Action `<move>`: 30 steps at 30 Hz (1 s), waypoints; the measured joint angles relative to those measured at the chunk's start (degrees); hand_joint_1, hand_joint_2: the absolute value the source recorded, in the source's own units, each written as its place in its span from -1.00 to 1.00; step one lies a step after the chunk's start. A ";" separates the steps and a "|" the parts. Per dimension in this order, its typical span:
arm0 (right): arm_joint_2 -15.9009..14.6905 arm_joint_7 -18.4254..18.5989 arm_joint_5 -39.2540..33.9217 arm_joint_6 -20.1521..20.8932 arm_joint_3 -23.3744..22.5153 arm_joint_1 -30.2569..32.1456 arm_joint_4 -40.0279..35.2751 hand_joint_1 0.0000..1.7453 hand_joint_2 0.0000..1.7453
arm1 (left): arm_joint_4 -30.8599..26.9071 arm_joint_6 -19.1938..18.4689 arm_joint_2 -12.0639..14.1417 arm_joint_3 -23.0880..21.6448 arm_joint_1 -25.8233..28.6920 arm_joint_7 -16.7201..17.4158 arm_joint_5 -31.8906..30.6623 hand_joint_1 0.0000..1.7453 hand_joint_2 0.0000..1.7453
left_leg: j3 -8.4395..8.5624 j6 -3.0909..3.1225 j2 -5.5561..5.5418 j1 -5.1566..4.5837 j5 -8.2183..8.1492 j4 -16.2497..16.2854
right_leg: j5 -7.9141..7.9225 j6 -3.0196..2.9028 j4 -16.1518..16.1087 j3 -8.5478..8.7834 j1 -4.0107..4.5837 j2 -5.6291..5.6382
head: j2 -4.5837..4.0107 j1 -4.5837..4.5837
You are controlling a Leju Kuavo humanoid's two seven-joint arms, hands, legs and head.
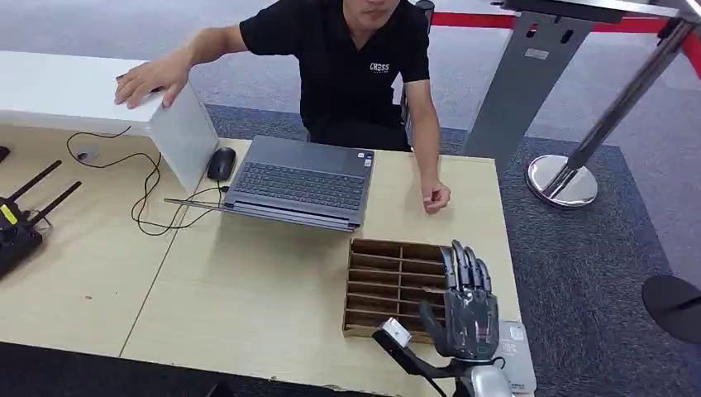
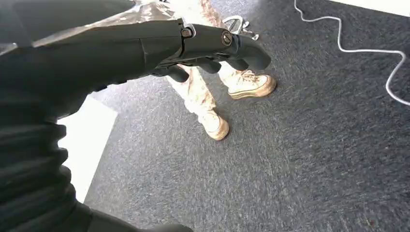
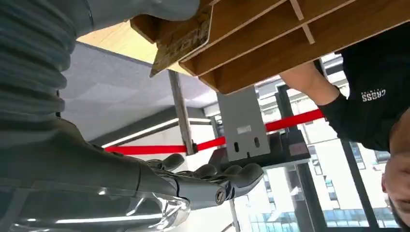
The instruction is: Pass the card to the sensor for recognition and then transmit it.
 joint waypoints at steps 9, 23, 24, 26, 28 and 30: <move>0.24 0.00 -0.81 0.00 0.04 -0.34 0.02 -0.66 1.00 | 0.00 0.00 0.00 -0.02 0.00 -0.07 -0.09 -1.00 1.00 | 0.00 0.00 0.00 0.00 0.00 0.00 | 0.00 0.00 0.00 0.00 0.00 0.00 | 0.00 0.00; 0.35 0.00 -0.98 0.00 0.11 -0.44 0.33 1.00 1.00 | 0.00 0.00 0.00 0.00 0.00 -0.07 -0.09 -1.00 1.00 | 0.00 0.00 0.00 0.00 0.00 0.00 | 0.00 0.00 0.00 0.00 0.00 0.00 | 0.00 0.00; 0.35 0.00 -0.98 0.00 0.11 -0.44 0.33 1.00 1.00 | 0.00 0.00 0.00 0.00 0.00 -0.07 -0.09 -1.00 1.00 | 0.00 0.00 0.00 0.00 0.00 0.00 | 0.00 0.00 0.00 0.00 0.00 0.00 | 0.00 0.00; 0.35 0.00 -0.99 0.00 0.11 -0.44 0.33 1.00 1.00 | 0.00 0.00 0.00 0.00 0.00 -0.07 -0.09 -1.00 1.00 | 0.00 0.00 0.00 0.00 0.00 0.00 | 0.00 0.00 0.00 0.00 0.00 0.00 | 0.00 0.00; 0.35 0.00 -1.16 0.00 0.11 -0.44 0.41 1.00 1.00 | 0.00 0.00 0.00 0.00 0.00 0.11 -0.11 -1.00 1.00 | 0.00 0.00 0.00 0.00 0.00 0.00 | 0.00 0.00 0.00 0.00 0.00 0.00 | 0.00 -0.02; 0.33 0.00 -1.33 0.00 0.09 -0.42 0.57 1.00 1.00 | 0.00 0.00 0.00 0.00 0.02 0.17 -0.30 -1.00 1.00 | 0.00 0.00 0.00 0.00 0.00 0.00 | 0.00 0.00 0.00 0.00 0.00 0.00 | 0.00 0.00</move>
